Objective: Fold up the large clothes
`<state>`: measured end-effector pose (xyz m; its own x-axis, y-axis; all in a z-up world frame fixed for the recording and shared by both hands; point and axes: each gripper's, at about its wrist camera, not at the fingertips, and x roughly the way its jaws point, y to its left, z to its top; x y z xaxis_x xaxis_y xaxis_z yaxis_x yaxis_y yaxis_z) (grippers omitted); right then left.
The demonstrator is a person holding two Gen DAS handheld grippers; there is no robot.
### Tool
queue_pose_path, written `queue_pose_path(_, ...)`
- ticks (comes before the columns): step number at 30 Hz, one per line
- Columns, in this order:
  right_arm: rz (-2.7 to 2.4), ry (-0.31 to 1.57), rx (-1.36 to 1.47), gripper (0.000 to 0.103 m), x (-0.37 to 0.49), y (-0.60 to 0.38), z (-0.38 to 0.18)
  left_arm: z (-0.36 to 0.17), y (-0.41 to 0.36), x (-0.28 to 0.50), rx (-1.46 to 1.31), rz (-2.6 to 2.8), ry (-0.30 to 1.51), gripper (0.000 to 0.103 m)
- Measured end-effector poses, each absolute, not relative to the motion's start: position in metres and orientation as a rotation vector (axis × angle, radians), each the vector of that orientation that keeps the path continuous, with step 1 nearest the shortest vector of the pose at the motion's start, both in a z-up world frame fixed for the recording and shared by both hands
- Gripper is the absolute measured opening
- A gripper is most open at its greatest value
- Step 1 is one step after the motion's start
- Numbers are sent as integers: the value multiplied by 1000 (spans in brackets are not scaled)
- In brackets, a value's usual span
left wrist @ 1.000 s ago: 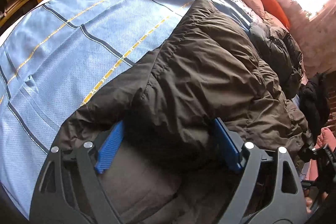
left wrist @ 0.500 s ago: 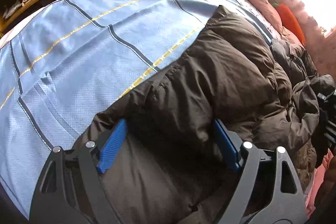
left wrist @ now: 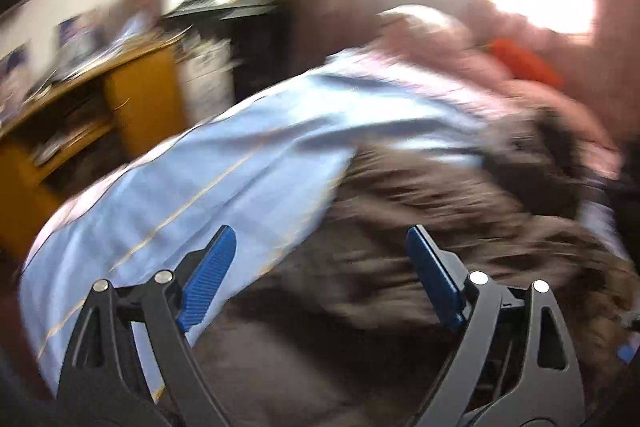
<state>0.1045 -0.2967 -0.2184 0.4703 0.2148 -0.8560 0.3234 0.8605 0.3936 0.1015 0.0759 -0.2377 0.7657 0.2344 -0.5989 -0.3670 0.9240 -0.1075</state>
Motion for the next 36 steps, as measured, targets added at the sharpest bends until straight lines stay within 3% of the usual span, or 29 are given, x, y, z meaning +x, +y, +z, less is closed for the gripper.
queue_pose_path(5, -95, 965, 322, 76, 79, -314, -201, -249, -9, 114, -139, -74, 736, 89)
queue_pose_path(10, 22, 929, 364, 74, 103, -291, -194, -345, -41, 129, -159, -160, 1125, 87)
queue_pose_path(15, 215, 935, 454, 74, 157, -250, -191, -358, -25, 124, -195, -167, 1128, 89)
queue_pose_path(16, 240, 949, 470, 69, 165, -243, -194, -359, -27, 124, -188, -158, 1130, 89)
queue_pose_path(18, 229, 1055, 464, 37, 188, -228, -216, -362, -33, 122, -140, -145, 1127, 90)
queue_pose_path(21, 44, 1264, 405, 14, 209, -232, -279, -365, -38, 121, -105, -133, 1126, 91)
queue_pose_path(23, 43, 1254, 447, 3, 209, -248, -300, -366, -36, 121, -112, -139, 1126, 91)
queue_pose_path(25, 84, 1226, 546, 5, 200, -262, -295, -361, -34, 118, -122, -156, 1107, 91)
queue_pose_path(28, 138, 1135, 504, 21, 166, -274, -251, -344, -17, 109, -155, -169, 1067, 91)
queue_pose_path(30, 95, 1066, 361, 47, 135, -282, -223, -328, -8, 102, -149, -157, 1026, 91)
queue_pose_path(32, 15, 1034, 230, 57, 107, -292, -212, -320, 0, 97, -128, -104, 1023, 91)
queue_pose_path(36, -145, 1237, 155, 58, 100, -311, -273, -358, 9, 97, -110, 5, 1190, 91)
